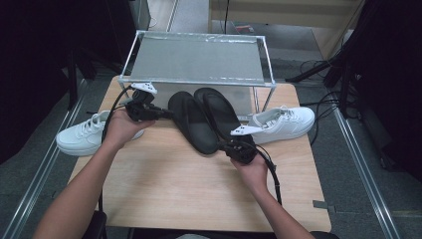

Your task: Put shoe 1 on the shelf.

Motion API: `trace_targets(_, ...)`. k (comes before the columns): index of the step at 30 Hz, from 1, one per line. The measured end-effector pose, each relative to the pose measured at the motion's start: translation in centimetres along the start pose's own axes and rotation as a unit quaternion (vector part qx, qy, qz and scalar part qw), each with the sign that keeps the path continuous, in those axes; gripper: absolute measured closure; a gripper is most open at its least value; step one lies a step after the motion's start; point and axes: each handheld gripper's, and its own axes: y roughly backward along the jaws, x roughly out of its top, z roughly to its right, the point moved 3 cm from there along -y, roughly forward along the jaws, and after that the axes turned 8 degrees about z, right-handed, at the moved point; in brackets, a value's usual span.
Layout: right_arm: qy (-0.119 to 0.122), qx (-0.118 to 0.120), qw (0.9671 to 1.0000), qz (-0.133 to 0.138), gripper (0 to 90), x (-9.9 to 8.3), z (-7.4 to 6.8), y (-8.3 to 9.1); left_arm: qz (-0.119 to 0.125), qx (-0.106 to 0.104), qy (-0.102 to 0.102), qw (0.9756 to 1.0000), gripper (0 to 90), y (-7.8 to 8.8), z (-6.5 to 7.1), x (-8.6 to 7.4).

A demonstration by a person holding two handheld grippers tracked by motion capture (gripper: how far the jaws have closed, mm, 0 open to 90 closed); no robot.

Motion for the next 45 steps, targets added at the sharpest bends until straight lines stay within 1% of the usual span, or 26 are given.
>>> trace_targets(2, -0.004, -0.005, 1.0, -0.002, 90.0, -0.4, 0.2, 0.1, -0.003, 0.001, -0.008, 1.0, 90.0, 0.1, -0.4, 1.2)
trace_targets(5, -0.009, -0.006, 0.9999, -0.007, 90.0, -0.7, 0.5, 0.1, -0.005, 0.003, -0.014, 0.9999, 90.0, 0.1, -0.6, 2.3)
trace_targets(7, -0.013, -0.007, 0.9998, -0.01, 90.0, -1.0, 0.6, 0.1, -0.006, 0.004, -0.022, 0.9997, 90.0, 0.1, -0.8, 3.1)
trace_targets(11, -0.014, -0.006, 0.9997, -0.018, 90.0, -1.5, 0.7, -0.1, -0.003, 0.004, -0.029, 0.9996, 90.0, 0.1, -1.2, 4.7)
trace_targets(13, -0.011, -0.005, 0.9997, -0.022, 90.0, -1.7, 0.7, -0.3, -0.001, 0.005, -0.029, 0.9996, 90.0, 0.1, -1.5, 5.6)
trace_targets(14, -0.008, -0.005, 0.9997, -0.022, 90.0, -1.7, 0.7, -0.3, -0.001, 0.005, -0.029, 0.9996, 90.0, 0.1, -1.5, 5.6)
trace_targets(15, -0.007, -0.005, 0.9997, -0.024, 90.0, -1.8, 0.7, -0.4, -0.003, 0.01, -0.033, 0.9994, 90.0, 0.1, -1.8, 6.4)
trace_targets(18, -0.008, -0.006, 0.9996, -0.025, 90.0, -1.9, 0.7, -0.5, -0.003, 0.016, -0.039, 0.9991, 90.0, 0.0, -2.2, 7.6)
trace_targets(20, -0.006, -0.004, 0.9997, -0.025, 90.0, -2.0, 0.8, -0.6, -0.002, 0.02, -0.042, 0.9989, 90.0, 0.1, -2.4, 8.4)
trace_targets(22, -0.01, -0.006, 0.9995, -0.028, 90.0, -2.0, 0.8, -0.7, 0.001, 0.02, -0.04, 0.999, 90.0, 0.1, -2.7, 9.1)
trace_targets(24, -0.007, -0.006, 0.9996, -0.029, 90.0, -2.1, 0.9, -0.7, -0.001, 0.026, -0.045, 0.9986, 90.0, 0.0, -2.8, 9.7)
trace_targets(25, -0.007, -0.006, 0.9996, -0.029, 90.0, -2.1, 0.9, -0.7, -0.001, 0.026, -0.045, 0.9986, 90.0, 0.0, -2.8, 9.7)
trace_targets(26, -0.006, -0.005, 0.9995, -0.029, 90.0, -2.1, 0.9, -0.8, -0.004, 0.032, -0.049, 0.9983, 90.0, -0.1, -3.1, 10.2)
trace_targets(29, -0.006, -0.005, 0.9994, -0.033, 90.0, -2.2, 0.9, -1.0, -0.006, 0.04, -0.045, 0.9982, 90.0, -0.4, -3.8, 10.7)
trace_targets(30, -0.006, -0.005, 0.9994, -0.033, 90.0, -2.2, 0.9, -1.0, -0.005, 0.041, -0.04, 0.9983, 90.0, -0.5, -4.0, 10.8)
trace_targets(32, -0.005, -0.003, 0.9994, -0.033, 90.0, -2.3, 0.9, -1.2, -0.004, 0.04, -0.037, 0.9985, 90.0, -0.8, -4.4, 10.8)
trace_targets(34, -0.004, -0.002, 0.9994, -0.033, 90.0, -2.3, 0.8, -1.3, -0.003, 0.043, -0.036, 0.9984, 90.0, -1.1, -4.7, 10.8)
trace_targets(35, -0.004, 0.0, 0.9994, -0.034, 90.0, -2.3, 0.8, -1.3, -0.004, 0.042, -0.033, 0.9986, 90.0, -1.2, -4.8, 10.7)
trace_targets(39, -0.002, 0.001, 0.9994, -0.035, 90.0, -2.3, 0.5, -1.4, -0.017, 0.046, -0.033, 0.9982, 90.0, -1.8, -5.4, 10.3)
trace_targets(40, 0.0, 0.001, 0.9994, -0.036, 90.0, -2.3, 0.6, -1.5, -0.02, 0.047, -0.036, 0.998, 90.0, -1.8, -5.5, 10.2)
trace_targets(45, -0.001, 0.001, 0.9993, -0.037, 90.0, -2.3, 0.5, -1.9, -0.015, 0.041, -0.032, 0.9985, 90.0, -1.9, -6.0, 10.0)
